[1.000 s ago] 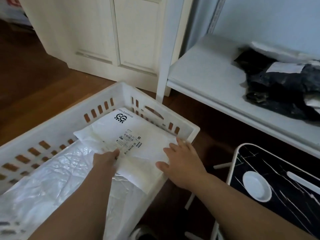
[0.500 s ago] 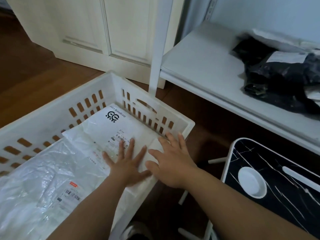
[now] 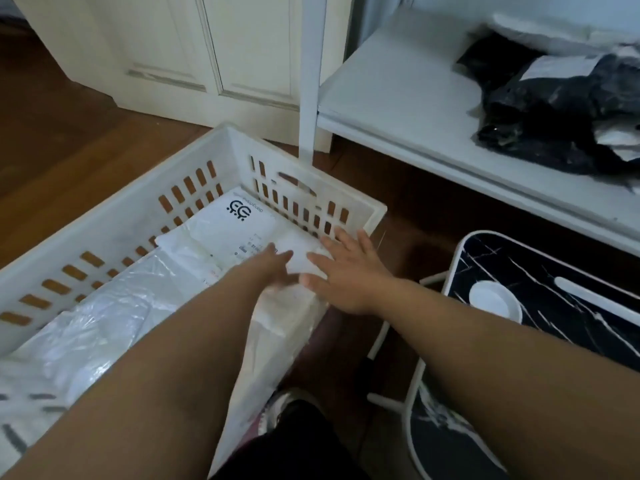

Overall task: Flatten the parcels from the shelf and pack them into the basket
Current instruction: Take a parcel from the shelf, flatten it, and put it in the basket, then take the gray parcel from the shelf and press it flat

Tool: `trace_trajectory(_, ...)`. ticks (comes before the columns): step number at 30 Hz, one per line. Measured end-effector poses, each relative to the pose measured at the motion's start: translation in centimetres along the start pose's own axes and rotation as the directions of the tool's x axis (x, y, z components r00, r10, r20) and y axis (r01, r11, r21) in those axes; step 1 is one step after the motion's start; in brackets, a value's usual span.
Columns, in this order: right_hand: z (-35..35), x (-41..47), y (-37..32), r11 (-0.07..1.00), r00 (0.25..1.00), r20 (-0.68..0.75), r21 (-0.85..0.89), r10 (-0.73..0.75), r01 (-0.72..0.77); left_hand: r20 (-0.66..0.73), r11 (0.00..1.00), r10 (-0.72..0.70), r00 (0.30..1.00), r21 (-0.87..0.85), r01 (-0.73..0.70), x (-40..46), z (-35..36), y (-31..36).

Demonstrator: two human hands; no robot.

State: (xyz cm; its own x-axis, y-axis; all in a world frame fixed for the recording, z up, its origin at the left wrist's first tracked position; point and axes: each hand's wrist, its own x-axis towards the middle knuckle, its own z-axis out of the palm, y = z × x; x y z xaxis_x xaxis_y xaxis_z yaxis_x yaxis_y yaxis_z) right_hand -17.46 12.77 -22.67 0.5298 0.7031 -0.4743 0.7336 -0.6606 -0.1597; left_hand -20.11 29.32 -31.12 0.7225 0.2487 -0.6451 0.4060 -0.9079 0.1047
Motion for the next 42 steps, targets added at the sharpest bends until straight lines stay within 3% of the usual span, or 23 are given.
trace_trajectory(4, -1.3, -3.0, 1.8, 0.990, 0.997, -0.072, 0.143, 0.023, -0.012, -0.274, 0.997, 0.055, 0.960, -0.032, -0.067, -3.7, -5.3, 2.4)
trace_trajectory(9, -0.8, -10.8, 8.6, 0.914, 0.954, -0.063, 0.310, 0.294, -0.261, -0.454, 0.973, 0.217, 0.864, 0.025, -0.230, -7.5, -10.2, 9.4)
trace_trajectory(16, 2.8, -24.9, 19.0, 0.714, 0.772, 0.026, 0.362, 0.636, -0.600, -0.432, 0.874, 0.481, 0.763, 0.167, -0.456, -12.1, -11.8, 22.4)
trace_trajectory(22, 3.7, -33.7, 26.6, 0.555, 0.568, -0.132, 0.471, 0.813, -0.685, -0.384, 0.758, 0.648, 0.657, 0.242, -0.606, -13.9, -10.7, 34.4)
trace_trajectory(25, 2.8, -36.1, 30.1, 0.518, 0.461, -0.240, 0.468, 0.855, -0.717, -0.348, 0.715, 0.697, 0.627, 0.267, -0.647, -14.2, -10.1, 39.1)
trace_trajectory(28, 1.1, -37.2, 33.4, 0.507, 0.398, -0.337, 0.356, 0.853, -0.785, -0.290, 0.708, 0.706, 0.646, 0.275, -0.650, -13.5, -9.1, 43.0)
trace_trajectory(33, -0.9, -36.1, 37.3, 0.516, 0.356, -0.442, 0.323, 0.823, -0.793, -0.237, 0.727, 0.680, 0.693, 0.332, -0.600, -11.2, -6.6, 45.2)
trace_trajectory(38, -2.7, -34.2, 41.0, 0.552, 0.400, -0.436, 0.314, 0.806, -0.772, -0.293, 0.723, 0.687, 0.665, 0.369, -0.584, -10.4, -5.7, 45.1)
trace_trajectory(40, -2.7, -34.2, 41.3, 0.541, 0.294, -0.540, 0.380, 0.788, -0.750, -0.309, 0.720, 0.692, 0.652, 0.356, -0.595, -10.3, -5.8, 45.1)
trace_trajectory(42, -2.4, -34.8, 40.7, 0.561, 0.122, -0.686, 0.466, 0.717, -0.684, -0.341, 0.739, 0.673, 0.656, 0.282, -0.612, -10.6, -5.9, 45.0)
